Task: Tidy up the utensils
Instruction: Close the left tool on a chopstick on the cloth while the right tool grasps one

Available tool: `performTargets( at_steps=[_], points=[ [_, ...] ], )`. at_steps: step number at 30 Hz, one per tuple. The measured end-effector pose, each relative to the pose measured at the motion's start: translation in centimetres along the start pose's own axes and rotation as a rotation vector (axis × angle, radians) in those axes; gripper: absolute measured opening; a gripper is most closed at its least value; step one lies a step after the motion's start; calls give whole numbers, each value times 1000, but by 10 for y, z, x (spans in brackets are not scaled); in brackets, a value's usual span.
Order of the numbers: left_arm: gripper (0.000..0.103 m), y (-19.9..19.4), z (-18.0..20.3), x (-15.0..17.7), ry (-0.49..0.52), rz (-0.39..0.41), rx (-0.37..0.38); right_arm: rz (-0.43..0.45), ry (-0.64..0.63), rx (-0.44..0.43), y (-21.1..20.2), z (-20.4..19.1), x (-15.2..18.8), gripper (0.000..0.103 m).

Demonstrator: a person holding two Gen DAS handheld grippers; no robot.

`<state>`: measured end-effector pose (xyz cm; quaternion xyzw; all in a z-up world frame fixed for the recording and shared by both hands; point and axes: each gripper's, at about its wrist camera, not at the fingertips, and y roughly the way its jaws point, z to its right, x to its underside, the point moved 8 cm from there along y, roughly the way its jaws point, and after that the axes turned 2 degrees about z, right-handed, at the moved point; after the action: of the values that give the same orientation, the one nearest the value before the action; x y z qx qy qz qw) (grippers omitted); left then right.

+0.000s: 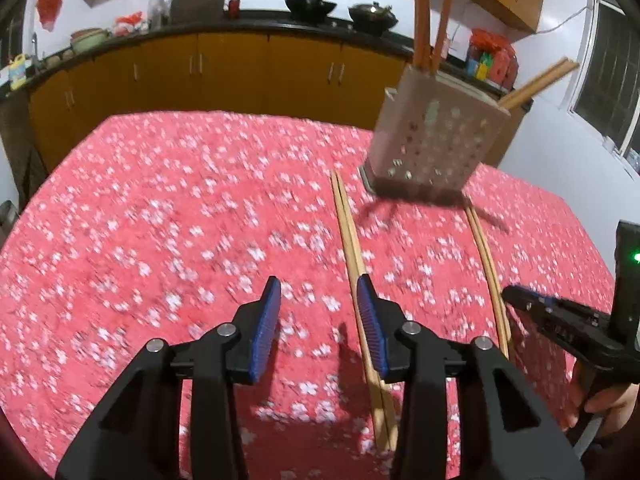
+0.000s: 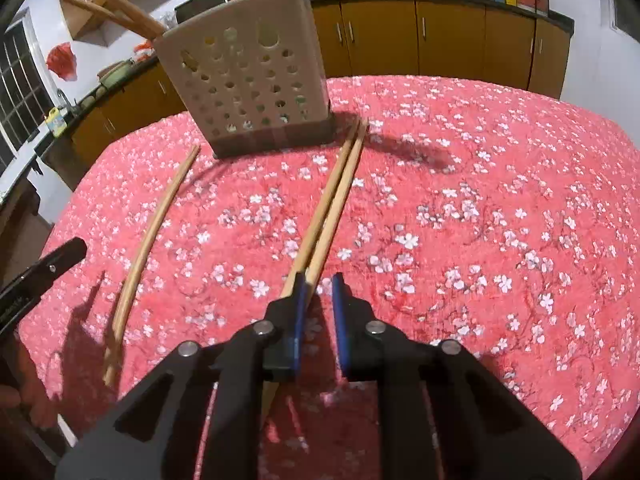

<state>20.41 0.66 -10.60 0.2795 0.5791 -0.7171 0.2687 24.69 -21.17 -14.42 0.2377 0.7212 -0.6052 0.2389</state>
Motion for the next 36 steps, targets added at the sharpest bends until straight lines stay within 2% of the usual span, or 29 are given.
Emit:
performTargets(
  at_steps=[4,7,8,14,21,26,30,36],
  points=[
    [39,6,4,13,1,-37,23,-2,44,34,2,16,-1,3],
    [38,9,5,19,-4,-54,34,4,102,-38,-3,19,-3,4],
    [38,10,6,20,-7,-60,36,5,101,-61,-5,15,-2,8],
    [38,13,7,26,-6,-76,38,-21,50,-97,0,-9,2,9],
    [34,14,7,29,-3,-91,43,-21,0,-37,5,-7,1,11],
    [31,14,7,33,1,-104,54,0,-24,72,8,9,-5,9],
    [29,14,9,35,10,-108,58,4,8,83,8,24,-7,8],
    [28,12,12,36,15,-108,79,13,-11,92,8,26,-7,8]
  ],
)
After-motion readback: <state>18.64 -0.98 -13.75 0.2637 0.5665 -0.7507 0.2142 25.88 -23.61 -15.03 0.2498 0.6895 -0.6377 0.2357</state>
